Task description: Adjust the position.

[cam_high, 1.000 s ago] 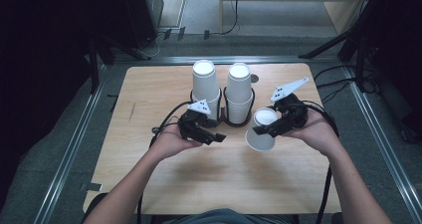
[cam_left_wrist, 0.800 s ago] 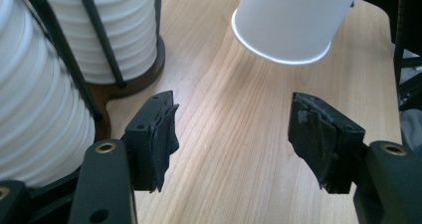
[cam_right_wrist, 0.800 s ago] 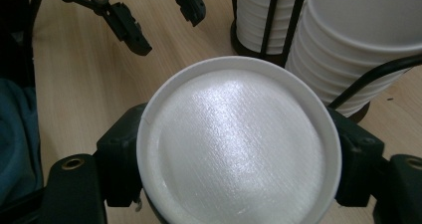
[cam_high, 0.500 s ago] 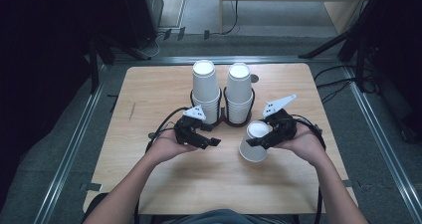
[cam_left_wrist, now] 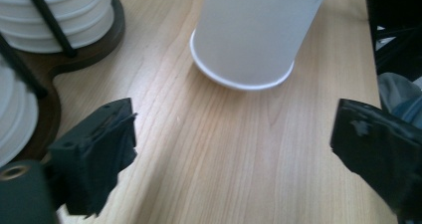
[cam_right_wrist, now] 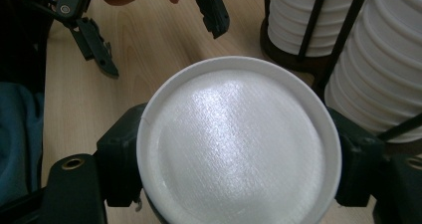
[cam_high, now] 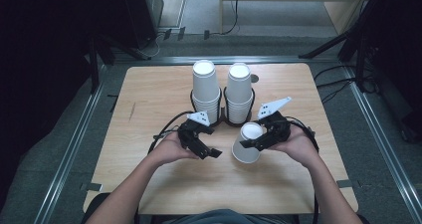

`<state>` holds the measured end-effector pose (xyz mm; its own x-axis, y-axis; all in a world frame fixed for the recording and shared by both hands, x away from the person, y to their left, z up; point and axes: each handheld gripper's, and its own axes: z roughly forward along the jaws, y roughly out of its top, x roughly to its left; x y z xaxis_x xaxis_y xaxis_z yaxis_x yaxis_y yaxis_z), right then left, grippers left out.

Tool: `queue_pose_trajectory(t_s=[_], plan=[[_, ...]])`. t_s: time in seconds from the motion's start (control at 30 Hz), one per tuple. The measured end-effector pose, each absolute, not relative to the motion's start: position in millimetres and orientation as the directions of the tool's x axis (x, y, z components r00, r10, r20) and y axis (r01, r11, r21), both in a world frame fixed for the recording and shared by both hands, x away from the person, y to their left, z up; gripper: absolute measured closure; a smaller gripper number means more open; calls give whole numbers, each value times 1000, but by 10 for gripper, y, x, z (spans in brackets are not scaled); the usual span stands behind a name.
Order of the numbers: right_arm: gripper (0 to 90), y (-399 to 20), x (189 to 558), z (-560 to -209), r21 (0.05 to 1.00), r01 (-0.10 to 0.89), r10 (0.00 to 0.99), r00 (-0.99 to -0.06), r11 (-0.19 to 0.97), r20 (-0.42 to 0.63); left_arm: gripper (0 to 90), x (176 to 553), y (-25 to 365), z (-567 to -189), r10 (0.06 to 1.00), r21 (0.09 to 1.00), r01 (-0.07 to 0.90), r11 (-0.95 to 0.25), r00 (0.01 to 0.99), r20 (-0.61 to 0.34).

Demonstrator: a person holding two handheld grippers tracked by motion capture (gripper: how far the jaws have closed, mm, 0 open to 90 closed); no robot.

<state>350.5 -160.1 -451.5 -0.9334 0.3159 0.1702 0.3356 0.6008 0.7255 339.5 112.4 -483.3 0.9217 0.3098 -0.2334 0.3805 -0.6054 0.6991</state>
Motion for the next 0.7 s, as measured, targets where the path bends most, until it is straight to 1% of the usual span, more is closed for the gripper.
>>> queue_pose_trajectory(t_s=[0.07, 0.23, 0.5, 0.6, 0.7], plan=[[249, -1567, 3501, -4516, 728, 335, 310, -935, 598, 175, 0, 3388, 1097, -4848, 305, 696, 361, -621, 929, -210], [249, -1503, 3453, -4501, 738, 317, 292, -941, 596, 169, 0, 3395, 1042, -4865, 276, 698, 357, -620, 933, -231], [249, -1372, 3435, -4489, 748, 316, 263, -945, 584, 194, 0, 3396, 915, -4875, 207, 708, 313, -633, 950, -235], [249, -1346, 3435, -4473, 752, 314, 257, -946, 579, 197, 0, 3402, 899, -4876, 196, 708, 312, -633, 950, -243], [249, -1325, 3439, -4416, 778, 317, 229, -947, 542, 225, 0, 3402, 867, -4875, 185, 720, 310, -621, 951, -250]])
